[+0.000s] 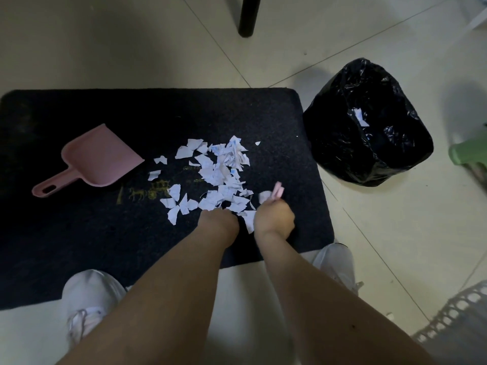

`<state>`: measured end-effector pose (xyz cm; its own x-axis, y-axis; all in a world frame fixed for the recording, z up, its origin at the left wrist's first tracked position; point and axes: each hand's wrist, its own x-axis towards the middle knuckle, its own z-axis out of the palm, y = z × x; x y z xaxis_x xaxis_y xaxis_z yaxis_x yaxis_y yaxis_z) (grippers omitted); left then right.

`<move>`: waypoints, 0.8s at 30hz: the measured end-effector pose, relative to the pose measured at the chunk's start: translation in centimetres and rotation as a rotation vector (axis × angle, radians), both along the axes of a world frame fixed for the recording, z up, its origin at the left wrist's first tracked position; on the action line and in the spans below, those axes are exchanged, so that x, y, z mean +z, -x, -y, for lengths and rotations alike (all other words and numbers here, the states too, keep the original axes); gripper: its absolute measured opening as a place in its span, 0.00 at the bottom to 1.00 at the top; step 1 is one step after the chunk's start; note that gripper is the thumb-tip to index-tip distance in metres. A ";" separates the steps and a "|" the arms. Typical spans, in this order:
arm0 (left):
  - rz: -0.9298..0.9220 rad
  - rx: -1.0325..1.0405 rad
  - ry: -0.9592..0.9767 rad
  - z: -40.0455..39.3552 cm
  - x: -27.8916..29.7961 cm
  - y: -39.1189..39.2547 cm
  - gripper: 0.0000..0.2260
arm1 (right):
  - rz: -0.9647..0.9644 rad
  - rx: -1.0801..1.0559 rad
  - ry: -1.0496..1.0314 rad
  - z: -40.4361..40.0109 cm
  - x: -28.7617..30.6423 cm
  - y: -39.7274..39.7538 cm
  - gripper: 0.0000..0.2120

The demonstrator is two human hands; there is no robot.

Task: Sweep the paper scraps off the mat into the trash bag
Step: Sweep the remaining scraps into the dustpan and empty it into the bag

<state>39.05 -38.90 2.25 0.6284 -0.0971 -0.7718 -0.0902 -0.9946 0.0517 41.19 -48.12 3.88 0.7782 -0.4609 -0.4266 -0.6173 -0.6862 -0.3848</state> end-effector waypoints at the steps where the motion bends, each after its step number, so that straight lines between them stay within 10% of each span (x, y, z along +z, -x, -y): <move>1: 0.007 0.005 0.004 -0.2 0.0 0.0 0.19 | -0.003 0.022 -0.028 -1.0 -0.1 0.0 0.18; 14: 0.081 0.051 -0.023 -2.4 -0.5 0.2 0.20 | 0.201 -0.083 0.038 1.0 0.9 0.0 0.24; 24: 0.059 0.013 0.043 -2.6 -0.4 0.5 0.25 | -0.065 -0.038 0.010 -3.1 0.2 2.8 0.18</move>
<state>38.52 -36.31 1.83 0.6740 -0.1210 -0.7288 -0.0814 -0.9926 0.0896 38.34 -45.06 4.07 0.7312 -0.4936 -0.4708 -0.6661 -0.6654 -0.3369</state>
